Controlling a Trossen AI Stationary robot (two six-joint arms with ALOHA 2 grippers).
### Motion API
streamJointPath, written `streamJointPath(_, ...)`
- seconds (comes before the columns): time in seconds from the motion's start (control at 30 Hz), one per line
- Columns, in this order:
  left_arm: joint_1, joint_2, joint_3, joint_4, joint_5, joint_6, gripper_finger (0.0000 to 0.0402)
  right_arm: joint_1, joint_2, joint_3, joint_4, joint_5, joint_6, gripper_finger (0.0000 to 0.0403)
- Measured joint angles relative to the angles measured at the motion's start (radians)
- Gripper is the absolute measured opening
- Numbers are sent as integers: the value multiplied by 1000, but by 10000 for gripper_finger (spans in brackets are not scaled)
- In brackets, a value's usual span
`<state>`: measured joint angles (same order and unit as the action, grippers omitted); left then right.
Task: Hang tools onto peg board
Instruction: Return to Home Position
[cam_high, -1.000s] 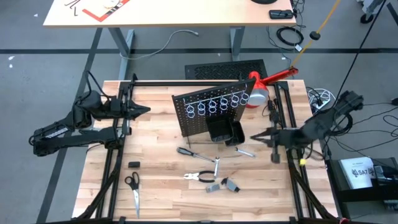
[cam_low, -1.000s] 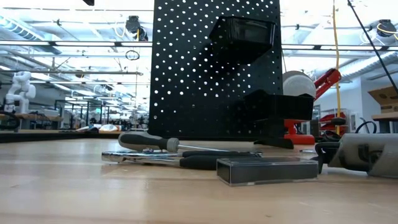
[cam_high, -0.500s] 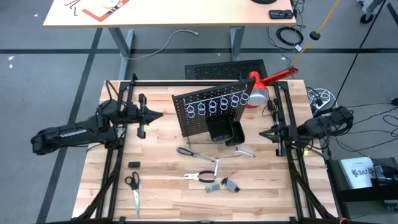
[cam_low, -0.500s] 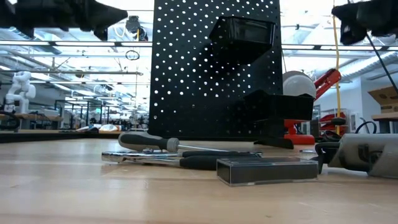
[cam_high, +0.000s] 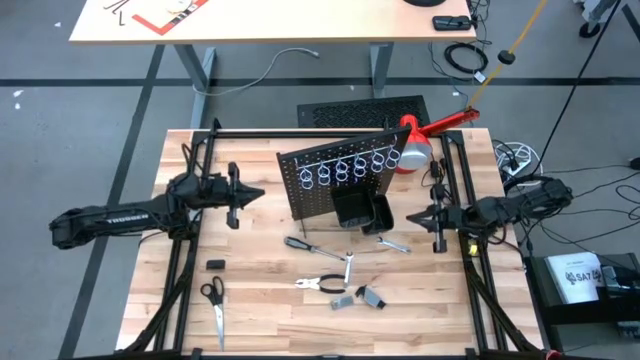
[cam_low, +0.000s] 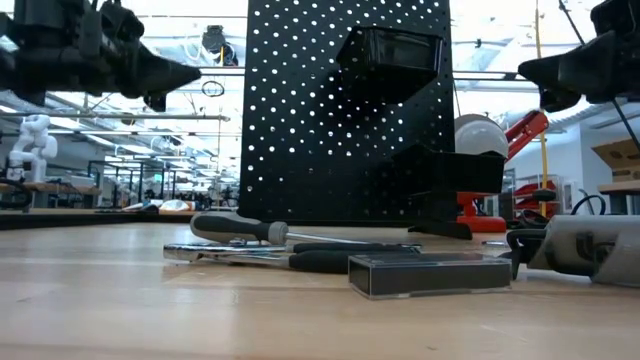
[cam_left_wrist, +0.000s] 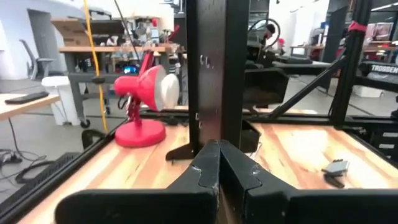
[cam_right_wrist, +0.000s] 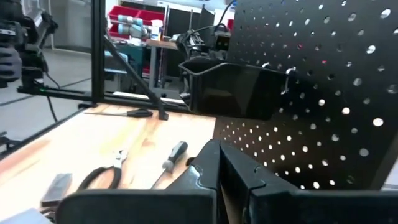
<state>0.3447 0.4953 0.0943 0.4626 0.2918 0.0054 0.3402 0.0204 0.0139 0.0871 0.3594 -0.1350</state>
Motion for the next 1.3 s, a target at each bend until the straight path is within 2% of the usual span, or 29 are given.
streamJointPath(0.23, 0, -1, -87, 90, -44, -25, 4, -46, -2, 0, -15, 0, -31, 0)
streamJointPath(0.5, -1, -11, -87, 55, -48, 8, 4, -65, -2, 1, -18, -13, -36, 0)
streamJointPath(0.63, -1, -48, -87, 28, -12, 0, 4, -65, -3, 1, -20, -25, -31, 0)
streamJointPath(0.9, -7, -248, -88, -139, -5, 9, 4, -65, -3, 3, -28, -26, -24, 0)
streamJointPath(1.13, -7, -494, -88, -421, -40, 26, 4, -65, -19, 69, -246, -25, 71, 0)
streamJointPath(1.3, -7, -495, -87, -418, -58, 54, 4, -64, -19, 75, -285, -25, 89, 0)
